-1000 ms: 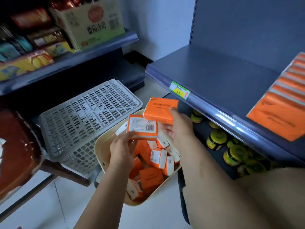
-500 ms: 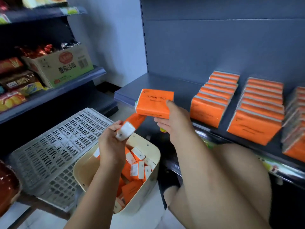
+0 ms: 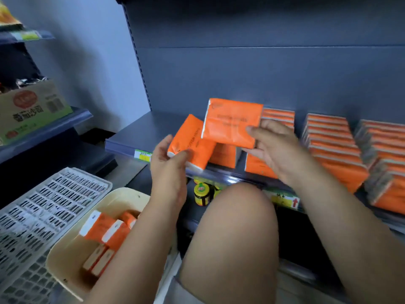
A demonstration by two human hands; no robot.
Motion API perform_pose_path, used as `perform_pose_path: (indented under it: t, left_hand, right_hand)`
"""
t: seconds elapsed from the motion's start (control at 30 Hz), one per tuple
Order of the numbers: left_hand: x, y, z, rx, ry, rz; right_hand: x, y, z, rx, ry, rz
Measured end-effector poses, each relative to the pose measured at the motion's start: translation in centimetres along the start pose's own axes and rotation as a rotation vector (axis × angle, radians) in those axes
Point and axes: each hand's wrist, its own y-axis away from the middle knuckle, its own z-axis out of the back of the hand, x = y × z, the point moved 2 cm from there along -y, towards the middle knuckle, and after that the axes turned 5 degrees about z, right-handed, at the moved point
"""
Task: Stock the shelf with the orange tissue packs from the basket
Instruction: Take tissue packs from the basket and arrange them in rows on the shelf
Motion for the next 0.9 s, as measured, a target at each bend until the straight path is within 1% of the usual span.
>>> perform_pose_path:
  t: [0.07,0.17,0.27,0.33,0.47,0.6,0.7,0.8,0.9]
  left_hand:
    - [0.5,0.5,-3.0,0.112,-0.015,0.01]
    - [1.4,1.4,-7.4,0.297,-0.019,0.036]
    - [1.9,1.8,-11.5,0.454,-0.091,0.059]
    - [2.6,1.9,-13.7,0.539,-0.128,0.072]
    - [5.1,1.8,-17.0,0.618,-0.183,0.082]
    - [7.4,2.9,-19.1,0.684,-0.22,0.089]
    - [8.7,4.1,-20.8,0.733,-0.221,0.12]
    - [9.9,5.5,-22.4,0.845,-0.277,0.133]
    - [11.0,7.4,-24.0,0.938,-0.305,0.12]
  right_hand:
    - [1.0,0.5,3.9,-0.034,0.076,0.052]
    - [2.3,1.4,9.4,-0.04,0.173,0.128]
    - [3.7,2.8,13.7,-0.06,0.284,0.22]
    - [4.1,3.5,16.3,-0.124,0.321,0.247]
    - [4.2,4.1,20.6,-0.232,0.445,0.23]
    - [4.9,5.3,23.3,-0.261,0.364,0.222]
    - [5.4,6.4,24.9,-0.282,0.429,0.248]
    - [5.7,7.7,26.0,-0.325,0.508,0.245]
    - [6.1,9.4,26.7,-0.374,0.492,0.257]
